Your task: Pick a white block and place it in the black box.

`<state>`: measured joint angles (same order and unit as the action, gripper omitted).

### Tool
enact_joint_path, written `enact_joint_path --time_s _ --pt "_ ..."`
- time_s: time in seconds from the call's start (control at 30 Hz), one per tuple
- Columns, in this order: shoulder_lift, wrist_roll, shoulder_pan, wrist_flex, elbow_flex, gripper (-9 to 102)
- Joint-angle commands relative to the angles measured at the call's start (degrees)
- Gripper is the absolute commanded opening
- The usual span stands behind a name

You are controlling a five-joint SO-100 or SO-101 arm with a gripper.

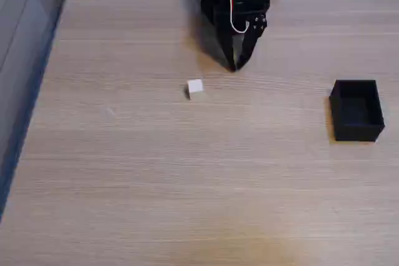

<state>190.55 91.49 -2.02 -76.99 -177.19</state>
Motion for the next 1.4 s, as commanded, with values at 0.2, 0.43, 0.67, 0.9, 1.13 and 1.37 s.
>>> enact_joint_path --time_s 0.2,0.43,0.67,0.9,1.13,1.37 --pt "0.4 0.8 -0.2 -0.2 -0.9 0" --pt "0.4 1.0 -0.4 -0.2 -0.9 0" --pt "0.4 0.8 -0.4 -0.2 -0.9 0" --pt "0.4 0.7 0.4 -0.2 -0.9 0" --pt "0.4 0.8 0.5 -0.2 -0.9 0" --pt "0.4 0.9 0.5 -0.2 -0.9 0"
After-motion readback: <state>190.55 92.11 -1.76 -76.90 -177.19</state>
